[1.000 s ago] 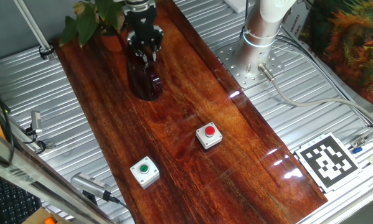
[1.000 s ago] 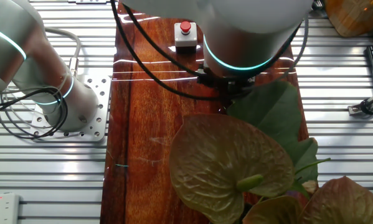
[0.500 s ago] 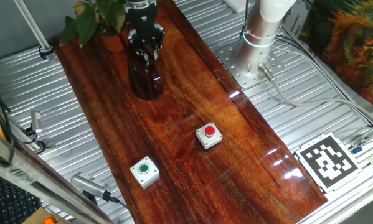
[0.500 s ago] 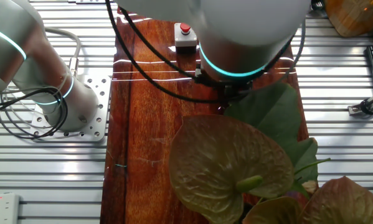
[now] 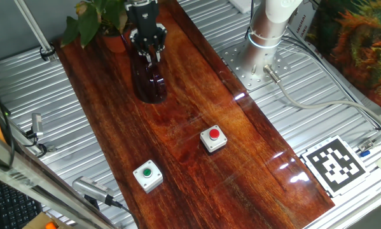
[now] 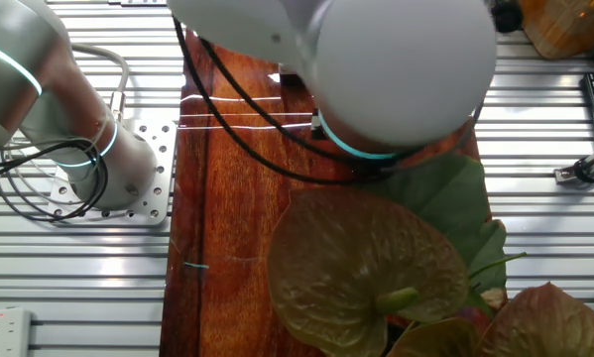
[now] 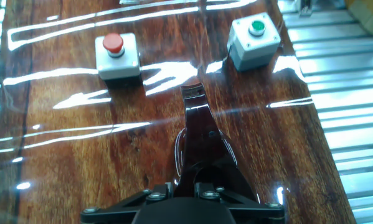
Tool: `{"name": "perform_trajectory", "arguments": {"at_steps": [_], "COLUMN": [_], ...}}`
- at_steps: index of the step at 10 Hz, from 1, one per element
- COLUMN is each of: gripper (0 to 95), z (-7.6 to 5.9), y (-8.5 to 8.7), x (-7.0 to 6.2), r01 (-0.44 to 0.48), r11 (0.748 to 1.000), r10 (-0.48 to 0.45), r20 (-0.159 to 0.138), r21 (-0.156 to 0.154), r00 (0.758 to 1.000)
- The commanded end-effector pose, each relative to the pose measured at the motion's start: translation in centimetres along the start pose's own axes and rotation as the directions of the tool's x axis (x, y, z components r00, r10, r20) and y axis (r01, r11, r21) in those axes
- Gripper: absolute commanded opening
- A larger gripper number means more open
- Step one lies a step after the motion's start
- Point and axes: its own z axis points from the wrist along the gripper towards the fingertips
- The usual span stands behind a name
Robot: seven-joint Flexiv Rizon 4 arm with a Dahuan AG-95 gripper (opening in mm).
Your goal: Water the plant
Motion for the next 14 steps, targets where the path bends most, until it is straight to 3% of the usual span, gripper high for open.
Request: {"name": "perform_trajectory", "arguments": {"at_steps": [1, 5, 8, 11, 12, 14], "gripper": [0.0, 0.0, 0.0, 0.0, 0.0, 0.0], "z": [-0.06, -0.06, 0.06, 0.36, 0.48, 0.58], "y": [0.0, 0.0, -0.07, -0.23, -0.31, -0.36], "x": [-0.11, -0.11, -0.02, 0.19, 0.27, 0.34], "r01": [0.0, 0.011, 0.021, -0.032, -0.034, -0.028], "r11": [1.0, 1.0, 1.0, 0.999, 0.999, 0.999], "r10": [0.001, -0.011, -0.02, 0.035, 0.038, 0.033], "r20": [-0.008, -0.071, -0.14, -0.182, -0.22, -0.235], "r21": [0.007, 0.007, 0.006, 0.018, 0.023, 0.024], "r00": [1.0, 0.997, 0.99, 0.983, 0.975, 0.971]}}
